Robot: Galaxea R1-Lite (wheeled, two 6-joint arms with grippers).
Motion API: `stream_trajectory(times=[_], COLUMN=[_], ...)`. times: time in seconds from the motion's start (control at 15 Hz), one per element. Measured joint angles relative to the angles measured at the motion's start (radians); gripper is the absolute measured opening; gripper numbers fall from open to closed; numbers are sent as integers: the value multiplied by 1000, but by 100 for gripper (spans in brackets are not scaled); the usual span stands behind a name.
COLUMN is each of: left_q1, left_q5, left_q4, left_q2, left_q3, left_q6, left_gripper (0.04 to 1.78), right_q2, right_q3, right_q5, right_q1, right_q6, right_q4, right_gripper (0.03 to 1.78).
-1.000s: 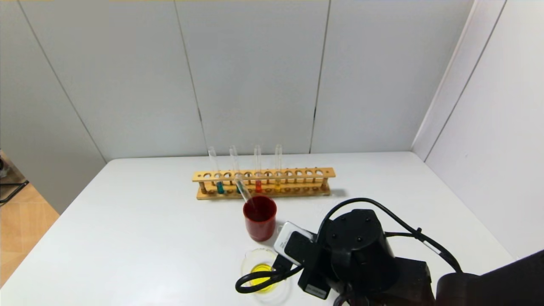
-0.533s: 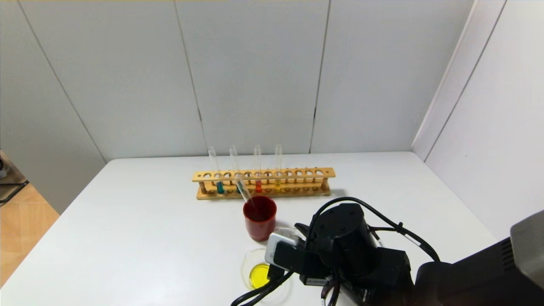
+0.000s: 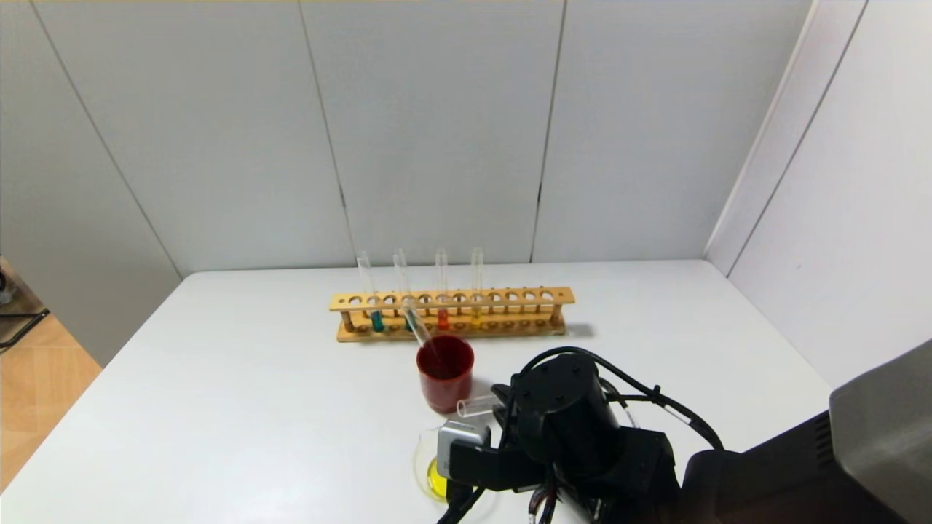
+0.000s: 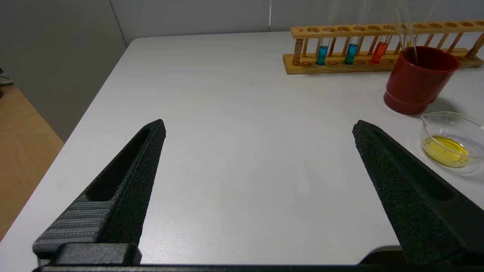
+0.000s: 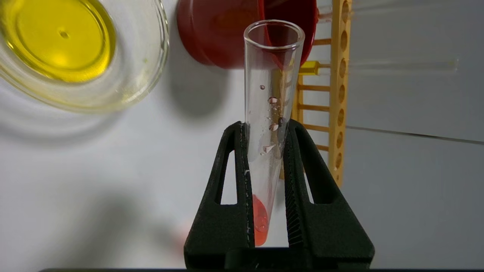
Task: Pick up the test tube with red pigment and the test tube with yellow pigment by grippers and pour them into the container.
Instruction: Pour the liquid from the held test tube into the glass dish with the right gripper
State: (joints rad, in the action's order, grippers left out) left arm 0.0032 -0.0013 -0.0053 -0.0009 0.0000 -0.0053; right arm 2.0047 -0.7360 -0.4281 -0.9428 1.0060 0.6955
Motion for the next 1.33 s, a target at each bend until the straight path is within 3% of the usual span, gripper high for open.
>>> stream_trajectory(times=[0.8,1.0,1.33], left_q1=[0,0,0], left_q5=[0,0,0], left_q4=[0,0,0], left_q2=[0,0,0], left_q3=[0,0,0], left_q6=[0,0,0], left_gripper=[175,175,175], right_q2=[8,15,19], right_q3=[1,-4,-9], right_q5=[-10,-60,-89], right_q1=[-26,-45,-63], right_q6=[275,330,428], right_q4=[1,2,3], right_gripper=[32,32,32])
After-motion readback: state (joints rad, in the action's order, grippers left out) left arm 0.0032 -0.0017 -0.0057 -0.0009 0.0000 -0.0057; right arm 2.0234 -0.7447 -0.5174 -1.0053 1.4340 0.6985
